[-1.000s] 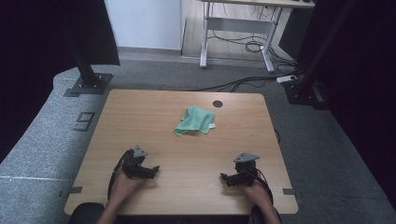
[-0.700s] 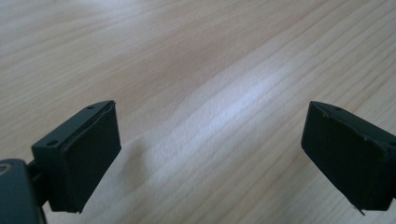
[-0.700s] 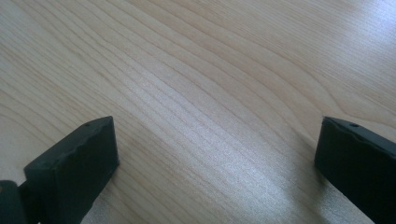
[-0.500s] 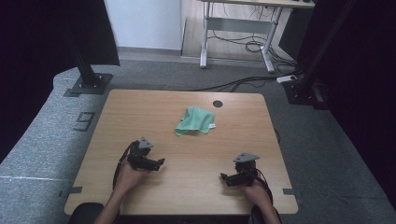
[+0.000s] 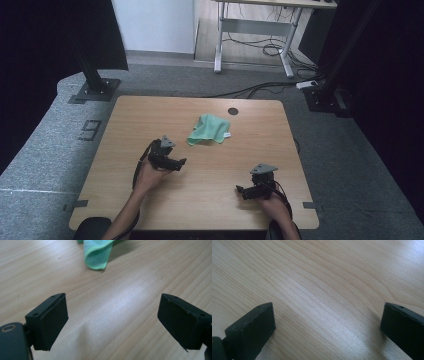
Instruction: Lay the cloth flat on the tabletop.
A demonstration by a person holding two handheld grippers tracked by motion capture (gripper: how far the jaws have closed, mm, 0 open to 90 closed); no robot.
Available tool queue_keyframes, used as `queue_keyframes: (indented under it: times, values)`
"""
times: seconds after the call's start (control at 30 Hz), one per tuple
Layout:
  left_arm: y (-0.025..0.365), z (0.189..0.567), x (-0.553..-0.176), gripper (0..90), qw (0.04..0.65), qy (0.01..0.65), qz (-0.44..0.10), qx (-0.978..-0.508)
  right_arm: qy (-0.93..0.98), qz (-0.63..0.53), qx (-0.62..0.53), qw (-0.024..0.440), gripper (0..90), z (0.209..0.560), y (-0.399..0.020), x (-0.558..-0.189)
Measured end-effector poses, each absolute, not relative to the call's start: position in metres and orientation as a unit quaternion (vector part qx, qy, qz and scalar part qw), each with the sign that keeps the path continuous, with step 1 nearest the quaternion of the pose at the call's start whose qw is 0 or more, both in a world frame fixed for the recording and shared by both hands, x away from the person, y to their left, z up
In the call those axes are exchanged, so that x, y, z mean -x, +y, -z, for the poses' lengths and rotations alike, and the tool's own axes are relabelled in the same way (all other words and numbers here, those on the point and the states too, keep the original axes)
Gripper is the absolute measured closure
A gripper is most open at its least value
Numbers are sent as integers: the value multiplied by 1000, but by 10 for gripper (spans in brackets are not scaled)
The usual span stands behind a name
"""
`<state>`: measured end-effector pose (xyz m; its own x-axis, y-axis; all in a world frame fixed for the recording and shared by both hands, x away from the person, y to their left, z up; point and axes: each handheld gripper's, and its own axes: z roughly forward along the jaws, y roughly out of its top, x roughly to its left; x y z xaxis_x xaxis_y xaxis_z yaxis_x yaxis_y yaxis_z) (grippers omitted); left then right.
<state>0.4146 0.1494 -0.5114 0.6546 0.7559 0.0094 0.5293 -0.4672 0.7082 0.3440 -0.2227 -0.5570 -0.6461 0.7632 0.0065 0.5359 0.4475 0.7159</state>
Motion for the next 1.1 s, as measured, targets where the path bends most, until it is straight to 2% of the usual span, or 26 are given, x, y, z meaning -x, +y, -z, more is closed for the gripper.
queue_keyframes:
  times: [0.33,0.6,0.77,1.1]
  values:
    - [140,509,-435,162,348,381,-170,-839,835,-354,-389,161,0,557,-223,-344]
    - [137,514,-452,344,354,385,-167,-836,835,-354,-389,161,0,557,-223,-344]
    - [134,516,-461,420,358,386,-171,-833,835,-354,-389,161,0,557,-223,-344]
    - [127,519,-480,514,374,395,-163,-823,835,-354,-389,160,0,557,-223,-344]
